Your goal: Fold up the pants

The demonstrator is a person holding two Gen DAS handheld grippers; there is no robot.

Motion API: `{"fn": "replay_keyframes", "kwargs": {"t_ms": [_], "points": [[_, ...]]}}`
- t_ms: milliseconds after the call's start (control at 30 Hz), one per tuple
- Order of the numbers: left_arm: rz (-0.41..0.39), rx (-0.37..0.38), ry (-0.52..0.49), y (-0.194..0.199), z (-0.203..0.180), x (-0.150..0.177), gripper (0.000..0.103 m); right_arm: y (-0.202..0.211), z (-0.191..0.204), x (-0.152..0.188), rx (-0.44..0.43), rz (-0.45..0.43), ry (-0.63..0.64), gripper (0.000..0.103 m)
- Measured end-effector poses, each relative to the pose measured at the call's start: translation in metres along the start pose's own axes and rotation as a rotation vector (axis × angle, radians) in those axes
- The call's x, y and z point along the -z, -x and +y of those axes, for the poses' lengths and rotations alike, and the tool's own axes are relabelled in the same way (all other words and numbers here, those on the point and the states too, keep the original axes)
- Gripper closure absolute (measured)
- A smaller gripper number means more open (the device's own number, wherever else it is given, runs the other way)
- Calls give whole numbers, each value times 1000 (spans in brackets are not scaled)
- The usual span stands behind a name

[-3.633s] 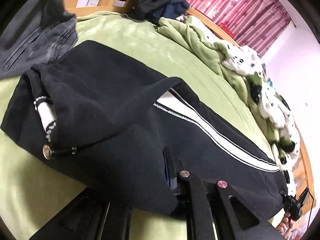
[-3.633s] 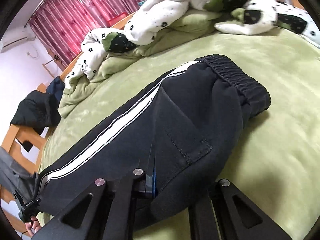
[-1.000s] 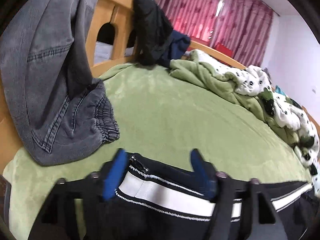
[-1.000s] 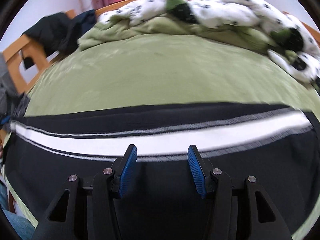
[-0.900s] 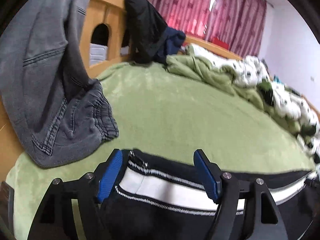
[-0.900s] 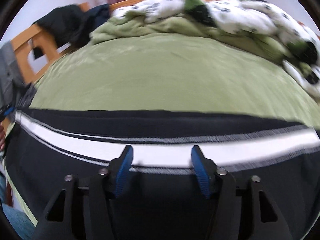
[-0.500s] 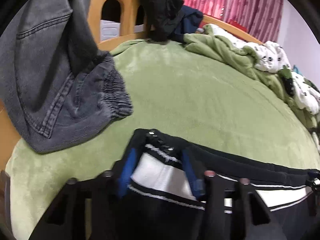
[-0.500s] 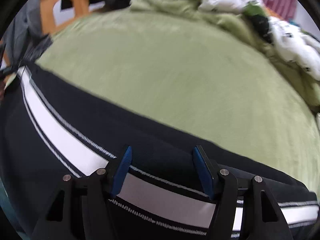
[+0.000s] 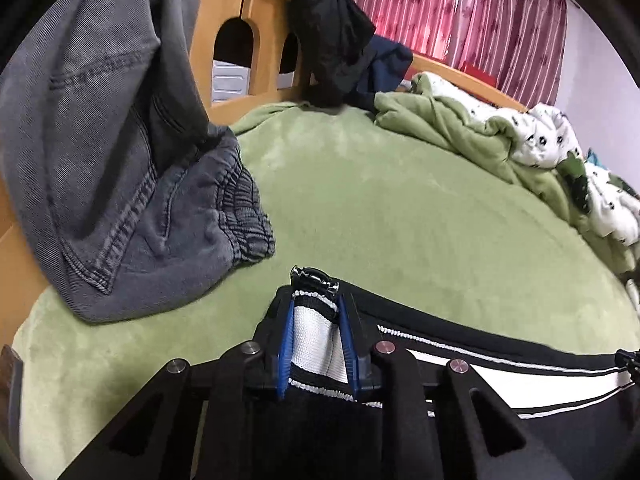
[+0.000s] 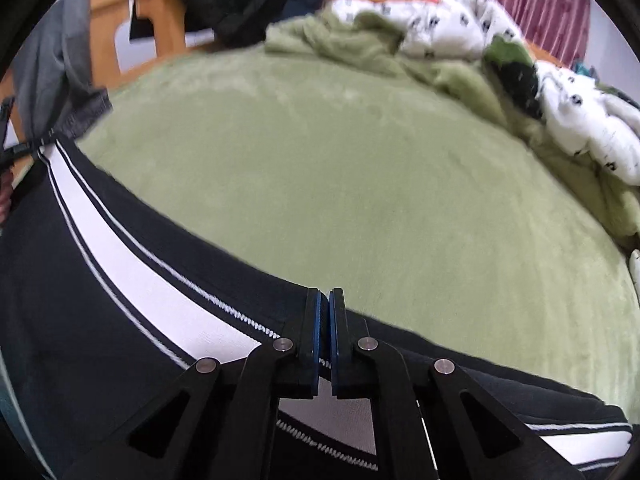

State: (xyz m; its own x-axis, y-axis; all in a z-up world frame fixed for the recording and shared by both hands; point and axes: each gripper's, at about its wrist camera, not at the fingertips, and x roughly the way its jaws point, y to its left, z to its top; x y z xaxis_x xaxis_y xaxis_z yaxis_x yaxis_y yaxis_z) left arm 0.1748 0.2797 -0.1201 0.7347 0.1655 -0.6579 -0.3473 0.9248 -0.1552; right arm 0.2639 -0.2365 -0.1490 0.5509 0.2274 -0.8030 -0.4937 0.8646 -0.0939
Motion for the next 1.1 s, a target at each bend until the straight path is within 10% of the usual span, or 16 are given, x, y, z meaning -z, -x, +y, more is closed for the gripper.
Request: {"fn": "replay_keyframes", "kwargs": {"t_ms": [300,467,567,800,1100], "points": [[47,-69,-39,-14,-8,0,78,-9,-6,3,7,-23,-93,96],[-14,14,-49,23,-15,2,33,37,-22,9,66,-76,-168,71],[-82,48,-94,50,-27,11,32,70,-44,21,128,-129,-166,48],[-8,174,-91,57,-61,32,32,52,-87,47,248,-4,-174,48],[36,141,-139,57,-85,48,32,12,-102,47,313,-5,-175,60]]}}
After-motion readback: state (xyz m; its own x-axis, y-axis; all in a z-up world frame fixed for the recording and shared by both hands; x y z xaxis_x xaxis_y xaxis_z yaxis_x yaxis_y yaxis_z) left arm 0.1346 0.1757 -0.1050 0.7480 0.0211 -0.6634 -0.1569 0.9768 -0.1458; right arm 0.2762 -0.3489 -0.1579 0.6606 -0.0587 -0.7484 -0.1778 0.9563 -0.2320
